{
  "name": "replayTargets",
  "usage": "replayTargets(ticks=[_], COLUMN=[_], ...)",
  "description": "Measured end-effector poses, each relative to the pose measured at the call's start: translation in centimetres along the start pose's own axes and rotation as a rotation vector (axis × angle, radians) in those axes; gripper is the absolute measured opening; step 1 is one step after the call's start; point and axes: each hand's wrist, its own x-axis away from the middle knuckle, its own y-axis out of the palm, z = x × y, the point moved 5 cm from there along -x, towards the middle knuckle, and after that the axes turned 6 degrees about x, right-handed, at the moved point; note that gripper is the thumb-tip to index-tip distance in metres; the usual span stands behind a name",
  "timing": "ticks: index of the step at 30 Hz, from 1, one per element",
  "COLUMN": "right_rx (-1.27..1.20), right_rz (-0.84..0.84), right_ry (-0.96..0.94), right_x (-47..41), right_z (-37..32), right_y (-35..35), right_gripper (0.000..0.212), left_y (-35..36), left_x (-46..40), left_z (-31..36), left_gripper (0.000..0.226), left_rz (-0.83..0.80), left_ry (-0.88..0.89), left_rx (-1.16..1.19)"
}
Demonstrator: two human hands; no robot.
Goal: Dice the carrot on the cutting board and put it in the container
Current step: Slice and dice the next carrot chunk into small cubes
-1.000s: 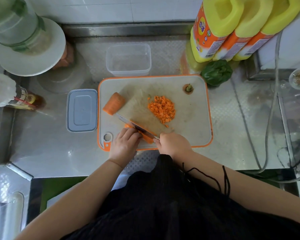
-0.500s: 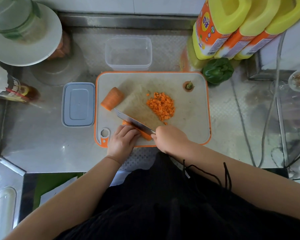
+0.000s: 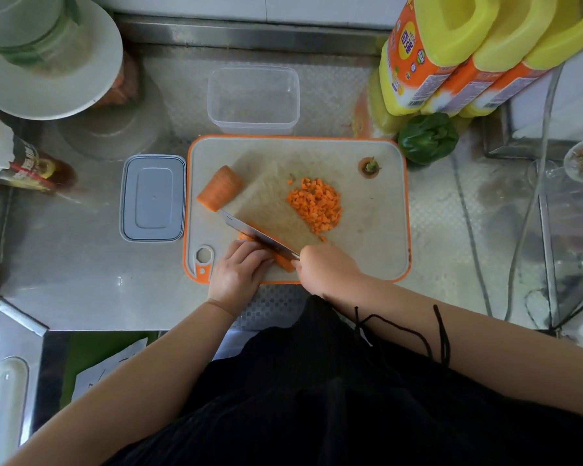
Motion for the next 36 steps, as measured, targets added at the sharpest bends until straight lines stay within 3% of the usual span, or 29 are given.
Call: replayTargets(ticks=[11,19,28,36], right_rx=[-0.022,-0.018,-0.089,-0.009], right_rz=[0.081,0.013,0.083,0.068], right_ry=[-0.033,-0.003,-0.066,-0.04], right_x=[-0.2,0.4,-0.3,0.4], right_z=[0.6,2.3,1.1,1.9], right_y=[1.4,2.0,1.1,1.9], right_gripper=[0.032,0.041,0.032,0.041], left_y=[0.0,-0.2,0.0,-0.3], left_x=[0.1,-0.1,0.0,-0.2], left_z=[0.0,0.3,0.3,0.6], left_gripper=[0.018,0.019,0.02,0.021], left_rz=[0.006,0.0,-0.018,-0.017], left_ry=[-0.011,-0.025,-0.053,-0.048], left_rx=[-0.013,0.008,-0.01,-0.013])
